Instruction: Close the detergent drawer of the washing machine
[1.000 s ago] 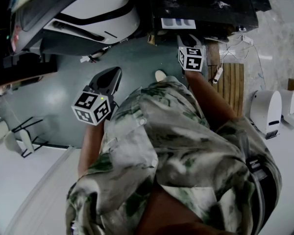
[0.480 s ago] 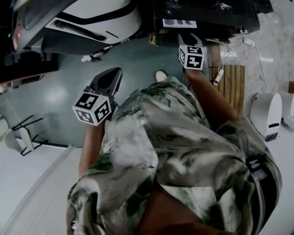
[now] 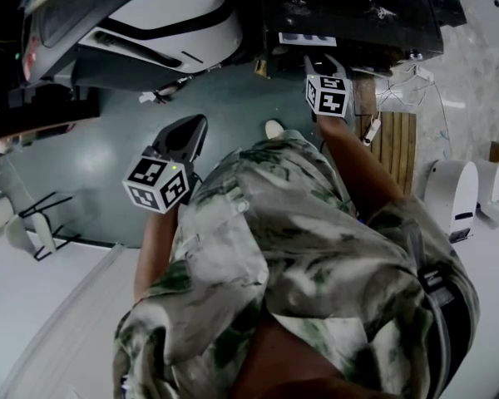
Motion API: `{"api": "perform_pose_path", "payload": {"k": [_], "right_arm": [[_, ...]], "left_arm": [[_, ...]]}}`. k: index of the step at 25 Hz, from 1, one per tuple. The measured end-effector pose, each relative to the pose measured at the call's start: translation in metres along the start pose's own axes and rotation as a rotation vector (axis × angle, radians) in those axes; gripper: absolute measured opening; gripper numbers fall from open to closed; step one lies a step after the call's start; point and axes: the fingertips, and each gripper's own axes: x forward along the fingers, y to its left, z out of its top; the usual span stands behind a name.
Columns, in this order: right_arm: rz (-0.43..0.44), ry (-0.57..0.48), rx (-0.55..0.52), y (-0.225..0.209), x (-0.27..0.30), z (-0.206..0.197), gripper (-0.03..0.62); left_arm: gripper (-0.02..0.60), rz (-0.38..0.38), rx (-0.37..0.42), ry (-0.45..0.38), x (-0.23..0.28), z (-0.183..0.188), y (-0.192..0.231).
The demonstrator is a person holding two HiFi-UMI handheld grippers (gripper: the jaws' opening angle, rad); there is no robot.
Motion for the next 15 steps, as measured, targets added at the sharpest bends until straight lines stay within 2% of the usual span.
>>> {"api": "perform_pose_path", "payload": {"k": [15], "right_arm": [[0.004,-0.001,-0.002,-0.0022,0.0068,0.0043,0.146]], "left_arm": [[0.026,0.01,-0.004,0.001,-0.0012,-0.0008,-0.0002]]}}
